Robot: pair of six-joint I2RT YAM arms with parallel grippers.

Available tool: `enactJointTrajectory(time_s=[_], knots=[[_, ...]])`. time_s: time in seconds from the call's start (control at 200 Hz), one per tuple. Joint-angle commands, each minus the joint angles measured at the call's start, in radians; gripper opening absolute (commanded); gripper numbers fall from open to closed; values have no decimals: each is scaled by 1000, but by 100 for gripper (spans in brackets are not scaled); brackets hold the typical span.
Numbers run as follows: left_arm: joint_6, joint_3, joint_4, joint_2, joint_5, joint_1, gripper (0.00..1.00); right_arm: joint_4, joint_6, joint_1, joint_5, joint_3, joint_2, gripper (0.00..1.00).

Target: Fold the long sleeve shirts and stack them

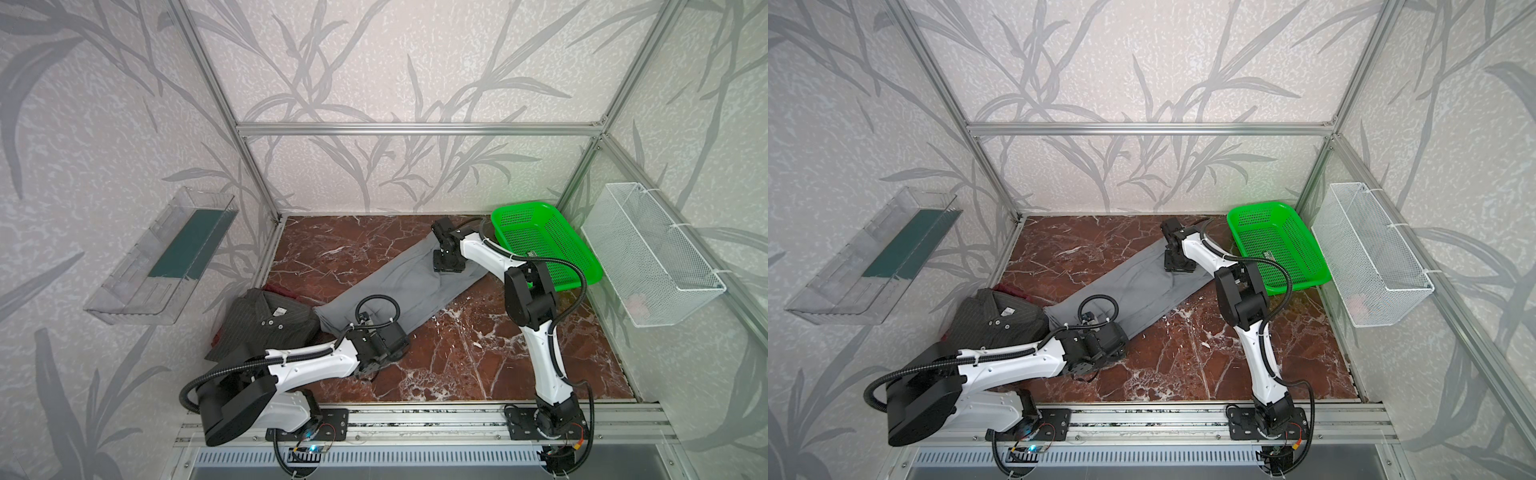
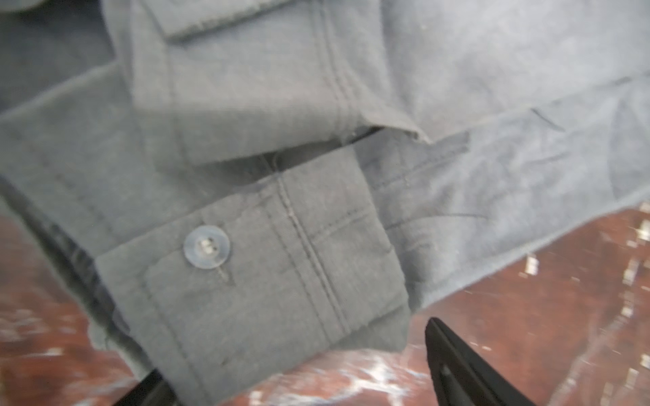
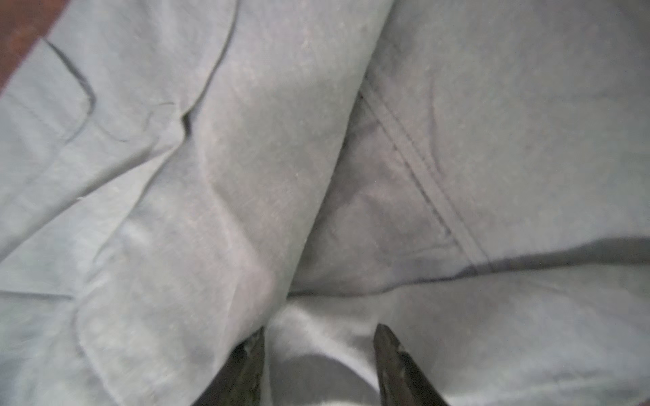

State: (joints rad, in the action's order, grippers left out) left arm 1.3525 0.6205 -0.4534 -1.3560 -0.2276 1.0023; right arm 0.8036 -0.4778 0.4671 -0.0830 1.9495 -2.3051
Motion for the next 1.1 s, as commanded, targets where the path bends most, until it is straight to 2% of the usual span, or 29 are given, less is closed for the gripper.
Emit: enactJointTrajectory(time_s=[0.0,0.155,0.235,0.35,0.53,0.645,0.725,0.84,0.975,1.095], knots=[[98,22,73,-45,79,32,90,69,57,-7,3,32,69,51],[124,92,80,-51,67,105,90,39,56,2,45,-61,249,52],[125,134,35,-44,54,133,90,-21,34,23,64,-192,347,52],[112,154,-88,26,31,145,92,-157,-20,64,159,-412,450,52],[85,135,-266,197,3,146,93,-305,-99,177,266,-600,490,49],[55,169,-424,303,-105,144,93,-361,-133,276,260,-644,472,47],[2,184,-488,390,-179,116,95,-408,-154,323,273,-667,450,46],[-84,182,-503,475,-189,36,98,-466,-225,377,255,-713,428,45],[-177,169,-486,488,-140,-78,99,-494,-261,425,232,-748,393,44],[-245,181,-463,461,-120,-142,99,-523,-291,436,220,-805,386,44]])
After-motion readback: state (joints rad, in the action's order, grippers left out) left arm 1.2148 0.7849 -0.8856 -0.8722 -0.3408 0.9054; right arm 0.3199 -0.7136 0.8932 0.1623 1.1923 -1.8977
